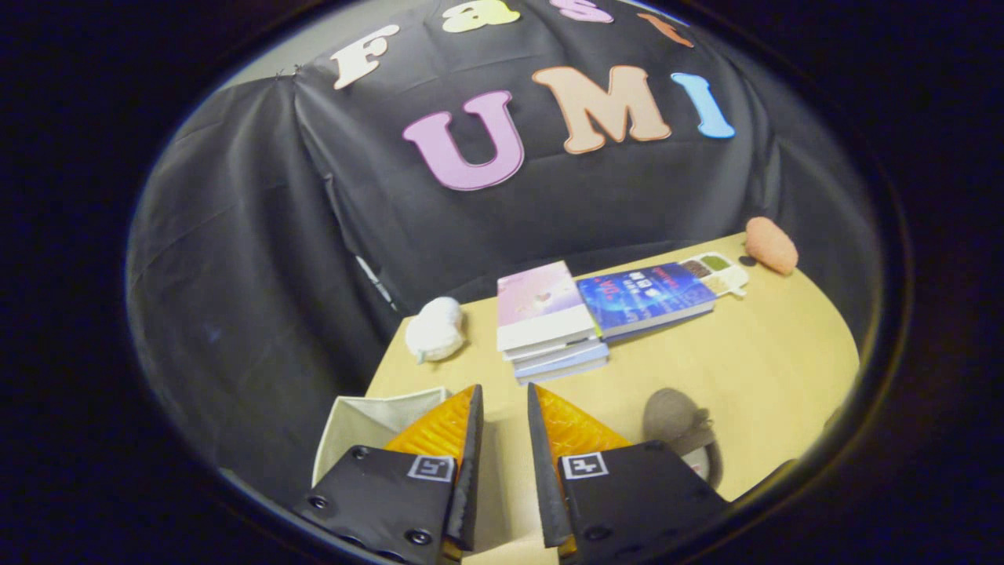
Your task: Open the storage box then place both shoes into the box .Put the left shoe in first, then the right shoe, with the right side of both shoes facing outward in a uniform manner.
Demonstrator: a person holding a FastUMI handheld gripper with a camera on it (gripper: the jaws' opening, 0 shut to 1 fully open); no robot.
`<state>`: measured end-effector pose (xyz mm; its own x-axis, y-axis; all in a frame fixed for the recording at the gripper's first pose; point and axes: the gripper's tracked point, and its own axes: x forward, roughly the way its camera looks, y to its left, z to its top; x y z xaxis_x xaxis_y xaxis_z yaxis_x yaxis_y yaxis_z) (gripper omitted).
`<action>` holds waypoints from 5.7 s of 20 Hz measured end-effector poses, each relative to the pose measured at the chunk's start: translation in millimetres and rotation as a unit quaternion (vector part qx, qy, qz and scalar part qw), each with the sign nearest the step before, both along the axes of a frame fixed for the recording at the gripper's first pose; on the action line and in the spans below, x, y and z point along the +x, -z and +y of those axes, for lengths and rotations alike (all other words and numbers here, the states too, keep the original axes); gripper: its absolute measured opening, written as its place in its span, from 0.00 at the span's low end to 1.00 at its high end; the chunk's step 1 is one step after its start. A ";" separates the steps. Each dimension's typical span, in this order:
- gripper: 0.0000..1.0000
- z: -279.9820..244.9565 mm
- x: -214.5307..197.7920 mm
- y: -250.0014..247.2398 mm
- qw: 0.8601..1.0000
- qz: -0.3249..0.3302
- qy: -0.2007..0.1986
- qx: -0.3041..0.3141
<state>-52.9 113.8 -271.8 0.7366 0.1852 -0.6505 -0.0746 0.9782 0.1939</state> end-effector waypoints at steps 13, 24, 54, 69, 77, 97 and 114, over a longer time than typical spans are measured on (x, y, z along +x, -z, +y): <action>0.36 -161.2 -6.0 43.3 0.991 0.022 0.095 -0.094; 0.36 -214.9 -67.2 132.9 0.978 0.141 0.125 -0.092; 0.22 -216.8 -83.8 196.4 0.970 0.216 0.105 -0.033; 0.03 -212.6 -84.0 194.5 0.963 0.228 0.139 -0.018; 0.04 -187.7 -76.5 176.5 0.962 0.228 0.151 0.018; 0.04 -70.1 -11.2 62.9 0.984 0.135 0.080 0.080; 0.04 82.2 -52.4 37.3 0.979 0.154 -0.027 0.129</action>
<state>-105.3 196.0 -309.0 0.4972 0.4063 -0.7666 -0.0245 0.8898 0.4557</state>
